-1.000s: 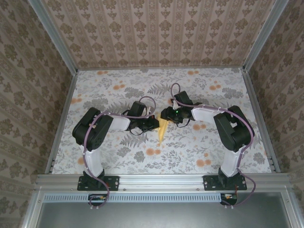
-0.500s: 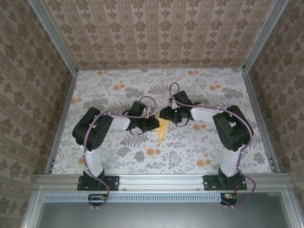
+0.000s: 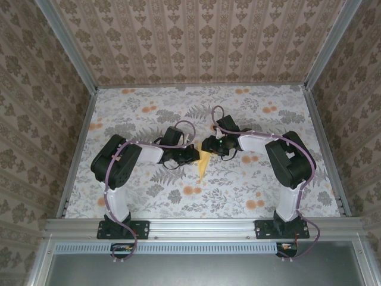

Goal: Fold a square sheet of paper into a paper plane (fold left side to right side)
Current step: Fold the wing for the fifth time at the center of the table.

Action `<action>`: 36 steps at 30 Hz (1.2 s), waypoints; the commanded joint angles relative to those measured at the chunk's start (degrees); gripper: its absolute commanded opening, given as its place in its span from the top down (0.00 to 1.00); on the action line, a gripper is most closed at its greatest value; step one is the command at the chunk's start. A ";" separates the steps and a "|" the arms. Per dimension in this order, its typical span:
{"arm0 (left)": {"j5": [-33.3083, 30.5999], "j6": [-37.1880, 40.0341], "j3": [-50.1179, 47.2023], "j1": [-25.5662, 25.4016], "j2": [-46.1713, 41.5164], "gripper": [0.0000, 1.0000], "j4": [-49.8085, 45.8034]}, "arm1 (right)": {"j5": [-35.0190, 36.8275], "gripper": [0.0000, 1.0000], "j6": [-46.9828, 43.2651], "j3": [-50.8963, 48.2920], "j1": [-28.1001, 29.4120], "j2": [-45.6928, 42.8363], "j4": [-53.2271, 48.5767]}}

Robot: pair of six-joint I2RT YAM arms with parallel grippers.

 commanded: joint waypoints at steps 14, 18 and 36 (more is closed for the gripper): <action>-1.93 2.01 0.76 0.29 0.87 0.92 -2.28 | 4.98 0.52 -1.23 2.55 0.28 4.87 -10.29; -2.28 2.83 0.63 0.43 -1.60 0.85 -3.69 | 5.62 0.52 -1.25 2.98 0.28 5.57 -11.31; 0.51 2.79 -3.10 -2.76 -18.32 0.77 -10.09 | 6.28 0.52 -1.51 4.58 0.46 6.68 -12.72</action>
